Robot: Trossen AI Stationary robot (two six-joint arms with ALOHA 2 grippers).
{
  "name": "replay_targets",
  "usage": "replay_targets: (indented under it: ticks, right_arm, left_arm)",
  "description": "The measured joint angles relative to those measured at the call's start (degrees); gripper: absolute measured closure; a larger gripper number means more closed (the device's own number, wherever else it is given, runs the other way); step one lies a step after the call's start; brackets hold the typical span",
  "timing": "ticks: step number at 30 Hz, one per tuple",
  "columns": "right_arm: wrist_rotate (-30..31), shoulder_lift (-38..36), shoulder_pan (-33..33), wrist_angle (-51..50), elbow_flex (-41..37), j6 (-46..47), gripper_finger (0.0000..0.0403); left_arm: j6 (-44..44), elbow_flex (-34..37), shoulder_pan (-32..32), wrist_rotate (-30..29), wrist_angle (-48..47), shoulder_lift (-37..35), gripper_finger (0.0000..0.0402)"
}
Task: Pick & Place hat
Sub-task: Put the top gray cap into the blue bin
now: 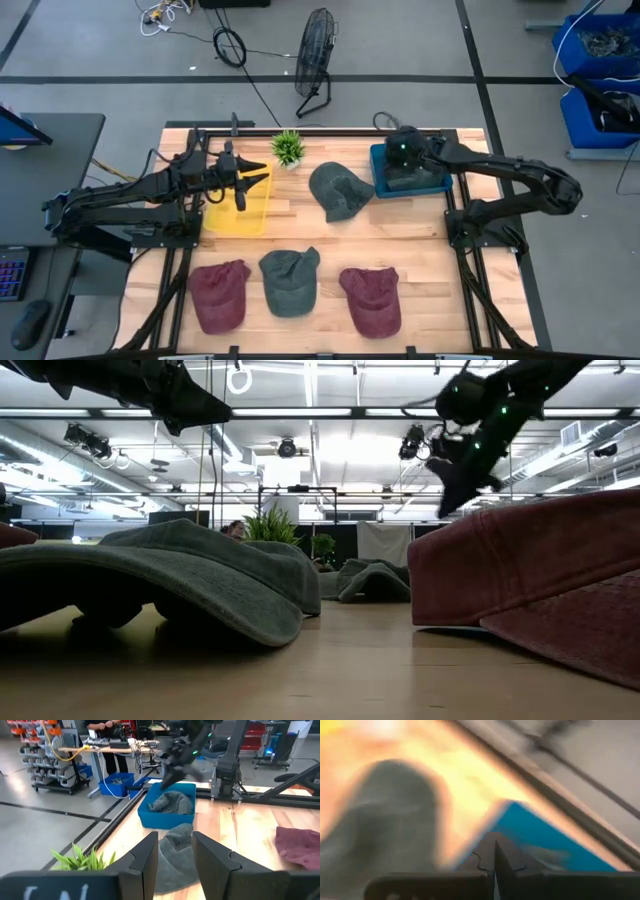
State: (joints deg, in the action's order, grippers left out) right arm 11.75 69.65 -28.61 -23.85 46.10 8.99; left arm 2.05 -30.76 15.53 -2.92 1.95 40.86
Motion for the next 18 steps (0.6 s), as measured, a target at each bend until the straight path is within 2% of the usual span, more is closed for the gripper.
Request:
replay_targets:
  ticks: [2, 4, 9, 18]
  right_arm:
    - [-7.93, 0.00, 2.36, 2.91, -0.51, -5.08, 0.0401]
    - [-12.42, 0.00, 4.62, 6.36, -1.48, -9.06, 0.0399]
    - [-11.16, 0.44, 8.73, 11.93, -2.47, -11.02, 0.0365]
    - [-11.17, 9.08, 10.74, 20.43, -2.53, -12.52, 0.0255]
  left_arm:
    - [-0.22, 0.00, 0.00, 0.00, -0.80, 0.02, 0.0278]
    - [-0.23, 0.00, 0.01, 0.00, -0.85, 0.00, 0.0278]
    - [-0.32, 0.00, 0.00, 0.00, -0.59, 0.00, 0.0278]
    - [-0.36, 0.00, 0.02, 0.00, -0.54, 0.00, 0.0278]
